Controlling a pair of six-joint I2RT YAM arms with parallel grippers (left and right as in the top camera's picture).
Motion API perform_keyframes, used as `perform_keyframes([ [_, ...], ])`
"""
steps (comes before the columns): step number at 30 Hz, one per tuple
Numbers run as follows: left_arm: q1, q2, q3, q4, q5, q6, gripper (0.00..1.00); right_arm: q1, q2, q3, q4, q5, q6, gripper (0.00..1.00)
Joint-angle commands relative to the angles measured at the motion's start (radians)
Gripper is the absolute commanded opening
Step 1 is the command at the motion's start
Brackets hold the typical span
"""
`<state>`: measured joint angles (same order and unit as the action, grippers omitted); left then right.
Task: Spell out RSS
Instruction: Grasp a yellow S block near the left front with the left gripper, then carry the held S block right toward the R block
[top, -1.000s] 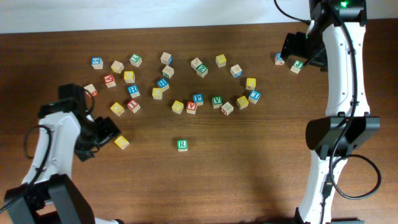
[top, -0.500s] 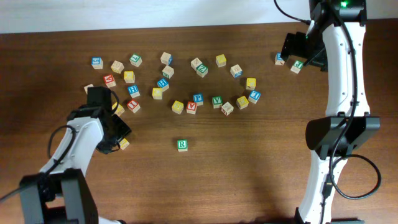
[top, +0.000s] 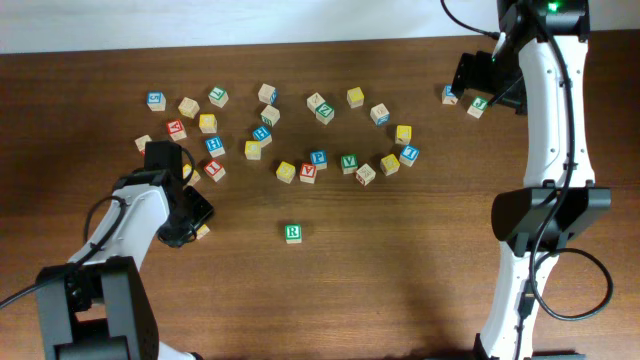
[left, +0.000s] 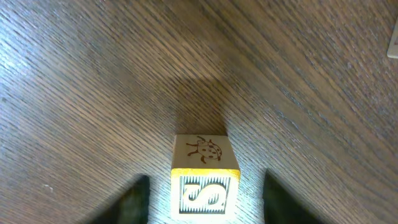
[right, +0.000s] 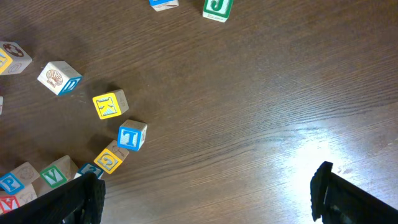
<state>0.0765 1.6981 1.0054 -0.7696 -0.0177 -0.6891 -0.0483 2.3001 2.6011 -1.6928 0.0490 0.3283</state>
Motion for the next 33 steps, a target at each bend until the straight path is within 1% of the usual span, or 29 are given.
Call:
perform_keyframes([
  [1,-0.002,0.009,-0.004,0.0,0.006,-0.003,0.62,-0.005,-0.012,0.0,-0.002,0.008,-0.007,0.98],
  [3,-0.002,0.016,-0.005,0.002,0.003,0.019,0.59,-0.005,-0.012,0.0,-0.002,0.008,-0.007,0.98],
  [5,-0.002,0.048,-0.005,0.003,0.003,0.055,0.57,-0.005,-0.012,0.0,-0.002,0.008,-0.007,0.98],
  [6,-0.002,0.062,-0.005,0.004,0.003,0.054,0.54,-0.005,-0.012,0.0,-0.002,0.008,-0.007,0.98],
  [7,-0.002,0.063,-0.004,0.016,0.003,0.054,0.47,-0.005,-0.012,0.0,-0.002,0.008,-0.007,0.98],
  [8,-0.002,0.063,-0.004,0.023,0.003,0.054,0.43,-0.005,-0.012,0.0,-0.002,0.008,-0.007,0.98],
  [10,-0.002,0.063,-0.004,0.026,0.003,0.054,0.43,-0.005,-0.012,0.0,-0.002,0.008,-0.007,0.98],
  [11,-0.002,0.063,-0.004,0.025,0.003,0.054,0.38,-0.005,-0.012,0.0,-0.002,0.008,-0.007,0.98],
  [13,-0.002,0.063,0.001,0.024,0.003,0.054,0.34,-0.005,-0.012,0.0,-0.002,0.008,-0.007,0.98],
  [15,-0.002,0.061,0.017,0.004,0.004,0.054,0.32,-0.005,-0.012,0.0,-0.002,0.008,-0.007,0.98],
  [19,-0.002,0.047,0.106,-0.096,0.008,0.054,0.29,-0.005,-0.012,0.0,-0.002,0.008,-0.007,0.98],
  [21,-0.002,0.032,0.137,-0.125,0.06,0.059,0.29,-0.005,-0.012,0.0,-0.002,0.008,-0.007,0.98],
  [22,-0.002,0.023,0.15,-0.126,0.089,0.087,0.26,-0.005,-0.012,0.0,-0.002,0.008,-0.007,0.98],
  [24,-0.002,-0.006,0.159,-0.13,0.108,0.093,0.27,-0.005,-0.012,0.0,-0.002,0.008,-0.006,0.98],
  [25,-0.002,-0.012,0.159,-0.131,0.098,0.106,0.34,-0.005,-0.012,0.0,-0.002,0.008,-0.007,0.98],
  [26,-0.002,-0.012,0.159,-0.137,0.089,0.127,0.53,-0.005,-0.012,0.0,-0.002,0.008,-0.007,0.98],
  [27,-0.002,-0.012,0.159,-0.153,0.048,0.146,0.64,-0.005,-0.012,0.0,-0.002,0.008,-0.007,0.98],
  [28,-0.002,-0.012,0.158,-0.17,0.007,0.162,0.69,-0.005,-0.012,0.0,-0.002,0.008,-0.007,0.98],
  [29,-0.002,-0.011,0.146,-0.173,-0.012,0.216,0.71,-0.005,-0.012,0.0,-0.002,0.008,-0.006,0.98],
  [30,-0.002,-0.011,0.119,-0.151,-0.012,0.233,0.71,-0.005,-0.012,0.0,-0.002,0.008,-0.007,0.98],
  [31,-0.002,-0.01,0.084,-0.12,-0.01,0.243,0.68,-0.005,-0.012,0.0,-0.002,0.008,-0.007,0.98],
  [32,-0.002,-0.01,0.057,-0.088,0.0,0.243,0.63,-0.005,-0.012,0.0,-0.002,0.008,-0.007,0.98],
  [33,-0.002,-0.01,0.034,-0.053,0.003,0.243,0.61,-0.005,-0.012,0.0,-0.002,0.008,-0.007,0.98],
])
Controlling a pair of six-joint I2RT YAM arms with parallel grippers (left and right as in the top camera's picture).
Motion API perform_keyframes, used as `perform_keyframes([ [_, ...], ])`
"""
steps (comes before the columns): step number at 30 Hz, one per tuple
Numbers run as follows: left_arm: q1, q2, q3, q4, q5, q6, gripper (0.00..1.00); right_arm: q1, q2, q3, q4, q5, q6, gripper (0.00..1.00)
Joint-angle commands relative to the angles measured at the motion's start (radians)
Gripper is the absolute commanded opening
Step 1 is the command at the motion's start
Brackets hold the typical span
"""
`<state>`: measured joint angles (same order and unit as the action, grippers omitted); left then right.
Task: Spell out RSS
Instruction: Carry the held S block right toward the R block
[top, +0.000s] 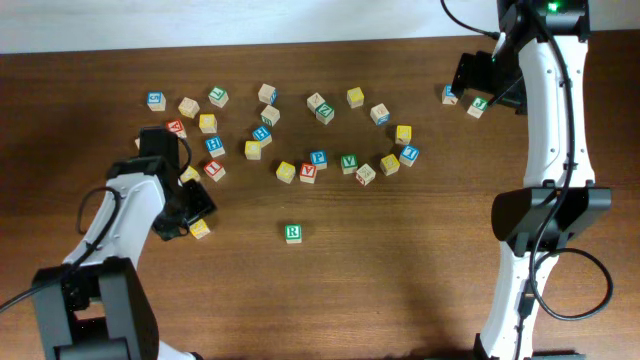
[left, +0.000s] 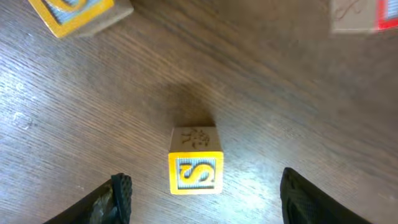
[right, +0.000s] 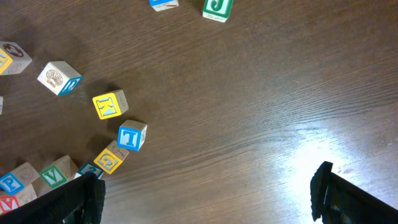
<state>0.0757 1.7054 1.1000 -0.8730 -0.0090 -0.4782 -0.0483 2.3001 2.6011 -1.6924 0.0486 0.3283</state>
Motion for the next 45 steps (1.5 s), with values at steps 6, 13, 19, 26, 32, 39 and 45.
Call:
perform_keyframes([
  [6,-0.001,-0.014,-0.101,0.128,-0.006,0.047,0.55,-0.005,-0.012,0.0,-0.002,0.008,-0.007,0.98],
  [13,-0.001,0.039,-0.101,0.141,-0.006,0.047,0.37,-0.005,-0.012,0.0,-0.002,0.008,-0.007,0.98],
  [19,-0.001,0.039,-0.1,0.147,0.013,0.047,0.24,-0.005,-0.012,0.0,-0.002,0.008,-0.006,0.98],
  [26,-0.001,0.035,0.082,0.016,0.102,0.114,0.21,-0.005,-0.012,0.0,-0.002,0.008,-0.007,0.98],
  [32,-0.164,0.026,0.267,-0.027,0.335,0.143,0.17,-0.005,-0.012,0.0,-0.002,0.008,-0.007,0.98],
  [39,-0.599,0.075,0.268,0.053,0.104,0.388,0.18,-0.005,-0.012,0.0,-0.002,0.008,-0.007,0.98],
  [45,-0.79,0.203,0.268,0.073,0.006,0.663,0.24,-0.005,-0.012,0.0,-0.002,0.008,-0.007,0.98],
])
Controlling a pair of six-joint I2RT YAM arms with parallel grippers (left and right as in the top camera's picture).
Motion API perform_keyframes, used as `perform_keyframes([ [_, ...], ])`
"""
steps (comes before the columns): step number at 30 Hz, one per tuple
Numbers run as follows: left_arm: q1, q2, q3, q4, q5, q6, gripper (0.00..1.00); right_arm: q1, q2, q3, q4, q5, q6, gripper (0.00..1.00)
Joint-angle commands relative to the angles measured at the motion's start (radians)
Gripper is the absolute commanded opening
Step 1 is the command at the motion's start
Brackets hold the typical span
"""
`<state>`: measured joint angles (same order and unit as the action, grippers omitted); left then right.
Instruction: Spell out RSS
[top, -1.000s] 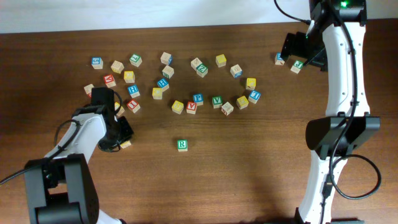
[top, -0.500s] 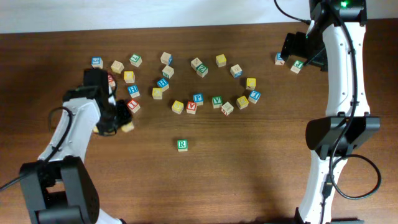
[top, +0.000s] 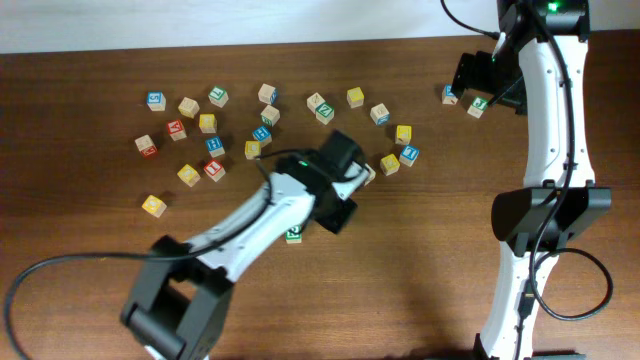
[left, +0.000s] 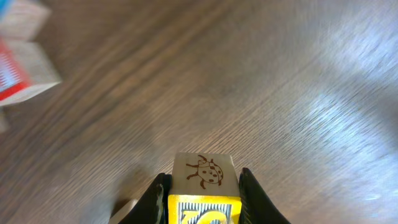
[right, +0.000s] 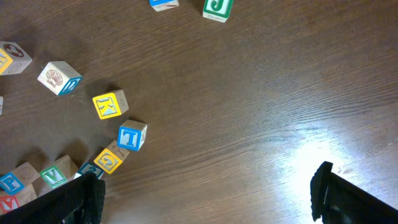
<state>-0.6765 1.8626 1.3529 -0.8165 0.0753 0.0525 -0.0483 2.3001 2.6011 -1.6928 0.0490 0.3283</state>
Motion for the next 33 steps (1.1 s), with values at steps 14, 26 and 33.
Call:
perform_keyframes([
  [14,-0.076,0.12,0.013,-0.047,-0.231,0.481,0.27,-0.005,-0.012,0.0,-0.002,0.008,-0.007,0.98],
  [26,-0.053,0.12,0.013,-0.097,-0.282,0.506,0.34,-0.005,-0.012,0.0,-0.002,0.008,-0.007,0.98],
  [33,-0.033,0.12,0.013,-0.09,-0.282,0.592,0.33,-0.005,-0.012,0.0,-0.002,0.008,-0.006,0.98],
])
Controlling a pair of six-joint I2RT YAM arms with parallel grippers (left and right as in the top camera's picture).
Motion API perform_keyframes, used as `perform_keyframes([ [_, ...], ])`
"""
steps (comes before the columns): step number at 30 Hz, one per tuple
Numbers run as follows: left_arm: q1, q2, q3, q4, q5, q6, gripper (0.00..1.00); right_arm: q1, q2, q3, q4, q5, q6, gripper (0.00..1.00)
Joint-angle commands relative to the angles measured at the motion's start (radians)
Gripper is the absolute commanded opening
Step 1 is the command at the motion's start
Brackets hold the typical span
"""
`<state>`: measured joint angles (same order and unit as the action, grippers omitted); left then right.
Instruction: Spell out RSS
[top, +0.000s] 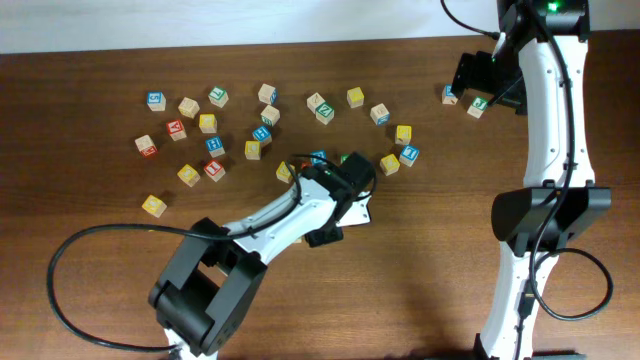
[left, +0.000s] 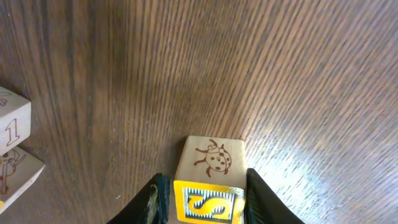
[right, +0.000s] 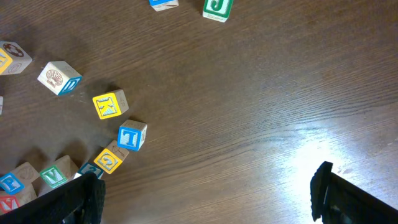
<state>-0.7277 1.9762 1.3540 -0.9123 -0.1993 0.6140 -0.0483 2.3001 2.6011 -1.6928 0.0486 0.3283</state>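
Note:
A yellow S block (left: 209, 186) with a ladybug on its upper face sits between the fingers of my left gripper (left: 205, 202), which is shut on it just above the wood. In the overhead view the left gripper (top: 338, 215) is at the table's middle, just below the row of blocks, and it covers the S block. The green R block does not show; my left arm lies over that spot. At the far right, my right gripper (right: 205, 199) hangs high above the table, open and holding nothing.
Loose letter blocks lie scattered across the back of the table (top: 265, 132). A lone yellow block (top: 152, 205) sits at the left. Two pale blocks (left: 12, 121) lie left of the S block. A green J block (right: 217, 7) and a blue T block (right: 132, 136) lie under the right wrist.
My left gripper, still shut on the S block, has turned and shifted slightly right at the table's middle; two pale blocks now show at the left of its view. The right arm has not moved.
My left gripper stood open around the S block at the table's left side. Then it was open and higher above that block. Later it was shut on the block at the table's middle beside the green R block, where it still holds it.

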Motion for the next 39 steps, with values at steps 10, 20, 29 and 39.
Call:
perform_keyframes([
  [10,0.019,0.006,0.024,0.021,-0.003,-0.04,0.73,-0.005,-0.012,0.0,0.002,0.008,-0.007,0.98],
  [20,0.077,-0.183,0.404,-0.002,0.045,-0.484,0.99,-0.005,-0.012,0.0,0.005,0.008,-0.007,0.98],
  [29,0.583,-0.222,0.397,-0.106,0.251,-1.047,0.99,-0.005,-0.012,0.0,0.005,0.008,-0.007,0.98],
  [39,0.689,-0.219,0.397,-0.191,0.177,-1.107,0.99,-0.005,-0.012,0.0,0.005,0.008,-0.007,0.98],
])
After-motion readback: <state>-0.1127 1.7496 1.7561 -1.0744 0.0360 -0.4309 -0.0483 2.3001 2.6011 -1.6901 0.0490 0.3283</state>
